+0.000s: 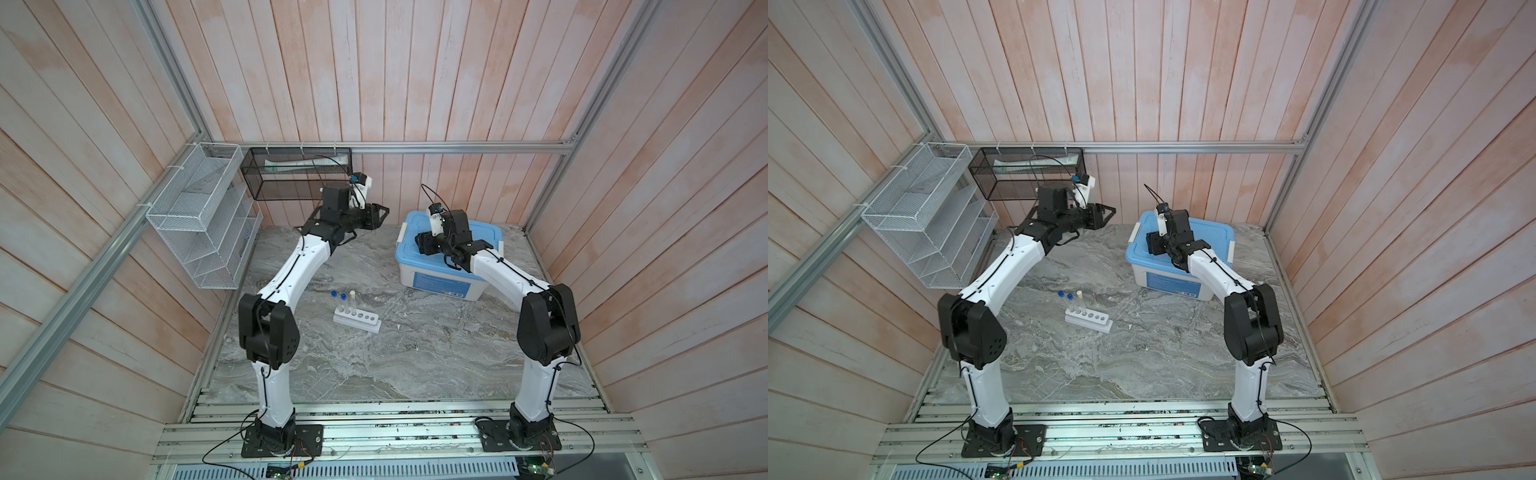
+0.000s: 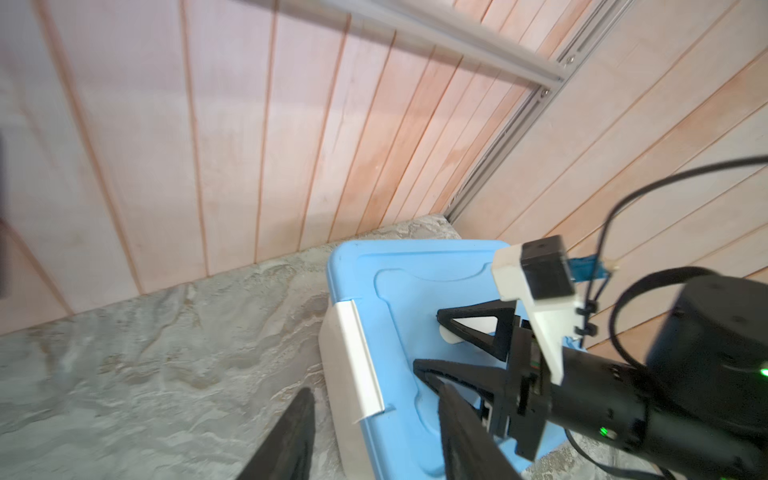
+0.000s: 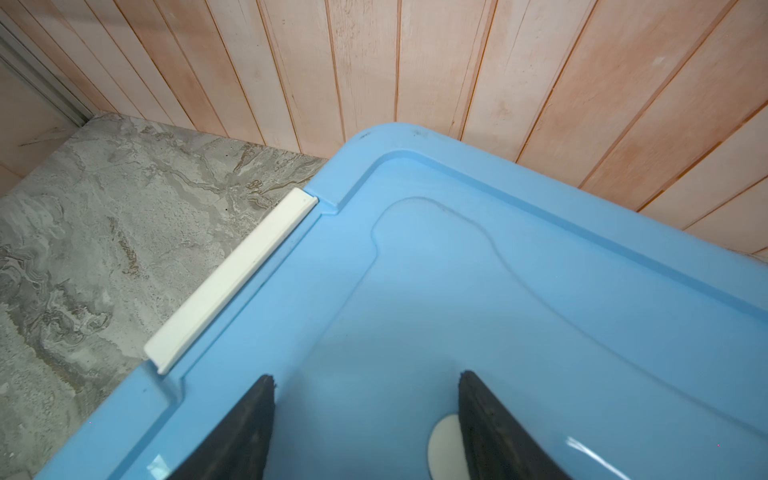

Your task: Organize the chemistry lab equipment

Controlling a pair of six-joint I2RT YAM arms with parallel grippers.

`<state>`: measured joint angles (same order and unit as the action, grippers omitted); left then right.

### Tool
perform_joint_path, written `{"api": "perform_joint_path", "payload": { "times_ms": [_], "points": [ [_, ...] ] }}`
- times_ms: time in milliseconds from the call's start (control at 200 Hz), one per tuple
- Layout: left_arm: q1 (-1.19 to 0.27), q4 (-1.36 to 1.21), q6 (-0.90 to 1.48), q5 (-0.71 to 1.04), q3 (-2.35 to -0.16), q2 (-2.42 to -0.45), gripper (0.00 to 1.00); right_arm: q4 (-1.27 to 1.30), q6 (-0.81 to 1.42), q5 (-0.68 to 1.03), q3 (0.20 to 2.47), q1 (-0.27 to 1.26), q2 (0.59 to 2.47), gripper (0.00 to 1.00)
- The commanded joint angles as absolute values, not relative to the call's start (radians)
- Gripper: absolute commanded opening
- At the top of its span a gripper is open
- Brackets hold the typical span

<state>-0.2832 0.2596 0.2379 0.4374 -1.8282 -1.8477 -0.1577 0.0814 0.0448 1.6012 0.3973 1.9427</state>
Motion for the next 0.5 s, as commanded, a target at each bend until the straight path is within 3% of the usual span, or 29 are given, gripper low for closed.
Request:
{"api": "perform_joint_path", "payload": {
  "times_ms": [0,210,495],
  "points": [
    [-0.215,0.133,0.24,0.424,-1.672,-1.713,0.51,-0.373,0.11,0.045,1.571,0.369,1.97,0.7],
    [-0.214,0.154,0.245,0.37,-1.556,-1.718,0.49,-0.378,0.114,0.046,1.571,0.357,1.979,0.7],
    [-0.316,0.248,0.254,0.344,-1.798,-2.011,0.46,-0.383,0.129,0.064,1.58,0.363,1.982,0.7]
  ]
}}
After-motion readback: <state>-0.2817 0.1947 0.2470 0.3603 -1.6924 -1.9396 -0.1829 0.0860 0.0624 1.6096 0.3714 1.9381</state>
